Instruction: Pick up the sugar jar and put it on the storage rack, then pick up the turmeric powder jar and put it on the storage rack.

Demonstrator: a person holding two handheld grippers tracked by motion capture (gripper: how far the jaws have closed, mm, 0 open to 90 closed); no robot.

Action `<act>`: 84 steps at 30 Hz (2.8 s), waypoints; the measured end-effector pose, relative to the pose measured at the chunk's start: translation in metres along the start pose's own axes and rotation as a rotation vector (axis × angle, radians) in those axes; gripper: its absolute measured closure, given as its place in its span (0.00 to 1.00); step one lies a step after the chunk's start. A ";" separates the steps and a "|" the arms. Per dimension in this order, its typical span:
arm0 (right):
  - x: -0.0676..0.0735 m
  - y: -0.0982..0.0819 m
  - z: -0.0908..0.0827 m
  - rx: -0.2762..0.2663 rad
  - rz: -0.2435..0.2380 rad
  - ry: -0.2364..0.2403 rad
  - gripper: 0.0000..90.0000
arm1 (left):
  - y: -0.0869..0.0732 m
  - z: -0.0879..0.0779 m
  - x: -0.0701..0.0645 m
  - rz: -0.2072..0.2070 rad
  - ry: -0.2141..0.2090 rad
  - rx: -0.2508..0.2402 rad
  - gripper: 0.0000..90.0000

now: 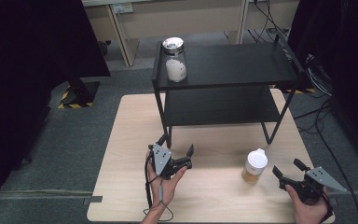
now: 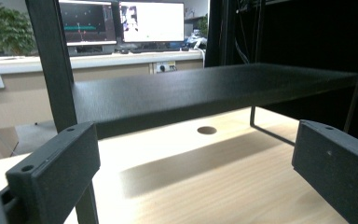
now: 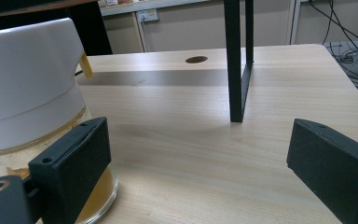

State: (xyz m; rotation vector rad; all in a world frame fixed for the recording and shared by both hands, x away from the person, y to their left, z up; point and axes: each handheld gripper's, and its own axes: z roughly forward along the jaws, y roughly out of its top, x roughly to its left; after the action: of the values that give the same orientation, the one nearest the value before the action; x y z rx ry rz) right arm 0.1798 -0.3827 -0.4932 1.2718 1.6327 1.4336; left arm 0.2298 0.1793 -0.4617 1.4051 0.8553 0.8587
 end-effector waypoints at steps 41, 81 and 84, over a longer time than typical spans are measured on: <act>0.000 -0.001 0.000 -0.002 -0.009 0.004 0.07 | -0.041 0.003 0.009 -0.090 -0.011 0.203 0.01; 0.001 -0.001 -0.002 -0.004 -0.067 0.130 0.06 | -0.042 0.003 0.005 -0.056 -0.024 0.194 0.01; 0.003 -0.001 -0.001 -0.004 -0.076 0.155 0.06 | -0.042 0.003 0.004 -0.054 -0.024 0.195 0.01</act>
State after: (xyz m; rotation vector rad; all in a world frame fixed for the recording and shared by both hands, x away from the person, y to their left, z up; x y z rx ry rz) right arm 0.1776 -0.3801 -0.4939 1.1073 1.7587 1.5203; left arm 0.2346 0.1822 -0.5038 1.5512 0.9745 0.7308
